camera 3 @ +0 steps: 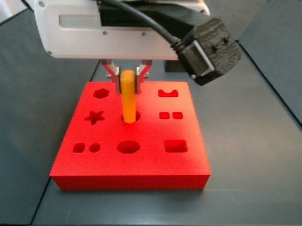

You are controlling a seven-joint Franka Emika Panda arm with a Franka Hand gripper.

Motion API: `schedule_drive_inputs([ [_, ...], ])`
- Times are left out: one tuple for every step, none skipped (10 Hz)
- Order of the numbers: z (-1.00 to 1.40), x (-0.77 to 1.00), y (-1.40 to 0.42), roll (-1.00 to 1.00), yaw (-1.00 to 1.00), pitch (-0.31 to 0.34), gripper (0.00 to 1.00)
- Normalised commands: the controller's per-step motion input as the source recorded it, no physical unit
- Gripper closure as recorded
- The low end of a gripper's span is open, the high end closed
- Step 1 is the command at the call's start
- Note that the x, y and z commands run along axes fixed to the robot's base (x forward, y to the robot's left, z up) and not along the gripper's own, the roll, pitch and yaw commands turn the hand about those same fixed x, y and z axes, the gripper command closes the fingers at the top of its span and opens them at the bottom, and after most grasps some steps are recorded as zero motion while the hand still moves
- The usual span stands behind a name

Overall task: Pick up the oval object. Move up. Move to above the board. Insert the oval object.
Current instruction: Insert the oval object.

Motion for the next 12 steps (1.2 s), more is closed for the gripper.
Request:
schedule_drive_inputs([
  [-0.47,-0.14,0.00,-0.05,0.00,-0.130,1.00],
  [-0.75,-0.21,0.00,-0.10,0.00,-0.196,1.00],
  [-0.70,-0.20,0.00,-0.11,0.00,-0.234,1.00],
  [-0.37,-0.10,-0.04,-0.19,-0.10,-0.409,1.00],
  [-0.20,0.00,-0.08,-0.22,-0.15,-0.500,1.00],
  [-0.25,0.11,0.00,-0.14,-0.12,-0.484,1.00],
  [-0.53,0.95,0.12,-0.16,0.00,-0.281,1.00],
  [-0.69,0.89,0.15,-0.04,0.03,-0.096,1.00],
  [-0.35,0.81,0.11,0.29,0.26,0.126,1.00],
  [-0.06,0.52,0.08,0.47,0.35,0.194,1.00],
  [-0.13,0.03,0.00,0.36,0.00,0.246,1.00],
  [0.00,0.00,0.00,0.00,0.00,-0.009,1.00],
])
